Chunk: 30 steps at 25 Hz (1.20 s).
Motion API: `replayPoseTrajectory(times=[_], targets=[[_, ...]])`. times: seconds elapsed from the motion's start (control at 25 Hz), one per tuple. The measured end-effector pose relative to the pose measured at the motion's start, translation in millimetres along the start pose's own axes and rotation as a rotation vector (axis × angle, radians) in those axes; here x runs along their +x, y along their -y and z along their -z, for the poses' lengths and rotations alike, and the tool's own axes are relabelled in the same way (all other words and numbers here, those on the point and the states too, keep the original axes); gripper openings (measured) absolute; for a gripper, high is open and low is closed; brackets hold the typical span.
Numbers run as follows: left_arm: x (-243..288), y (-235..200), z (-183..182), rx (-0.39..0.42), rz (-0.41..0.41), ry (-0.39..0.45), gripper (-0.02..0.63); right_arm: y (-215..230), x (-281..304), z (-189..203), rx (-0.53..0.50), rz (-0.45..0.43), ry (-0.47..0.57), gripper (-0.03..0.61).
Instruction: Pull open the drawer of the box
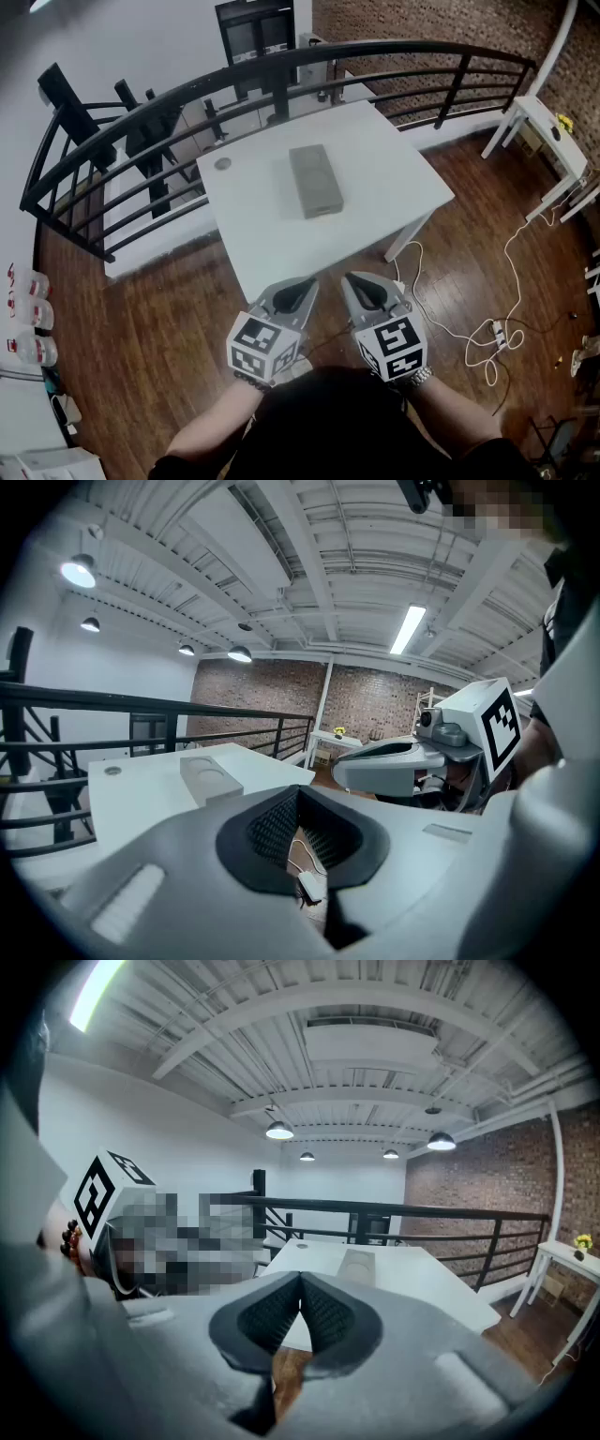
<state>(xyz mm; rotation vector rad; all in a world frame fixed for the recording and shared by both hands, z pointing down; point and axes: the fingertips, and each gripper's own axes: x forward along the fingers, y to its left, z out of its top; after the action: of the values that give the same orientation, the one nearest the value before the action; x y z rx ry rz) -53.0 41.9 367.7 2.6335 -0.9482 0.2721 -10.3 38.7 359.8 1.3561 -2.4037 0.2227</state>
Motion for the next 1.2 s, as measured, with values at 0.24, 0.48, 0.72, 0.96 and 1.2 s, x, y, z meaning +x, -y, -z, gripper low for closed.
replayPoseTrajectory(times=[0.24, 0.48, 0.72, 0.96, 1.2], targets=[[6, -20, -3, 0.013, 0.016, -0.008, 0.011, 10, 27, -1, 0.049, 0.029, -0.025, -0.003], [8, -36, -4, 0.016, 0.032, -0.027, 0.011, 17, 55, -4, 0.116, 0.042, -0.046, 0.012], [22, -45, 0, 0.013, 0.023, -0.052, 0.011, 35, 74, 7, 0.207, 0.029, -0.064, 0.020], [41, -58, 5, -0.004, -0.007, -0.081, 0.011, 54, 100, 25, 0.320, -0.013, -0.101, 0.032], [62, -70, 17, -0.036, -0.047, -0.123, 0.011, 73, 128, 47, 0.423, -0.064, -0.145, 0.048]])
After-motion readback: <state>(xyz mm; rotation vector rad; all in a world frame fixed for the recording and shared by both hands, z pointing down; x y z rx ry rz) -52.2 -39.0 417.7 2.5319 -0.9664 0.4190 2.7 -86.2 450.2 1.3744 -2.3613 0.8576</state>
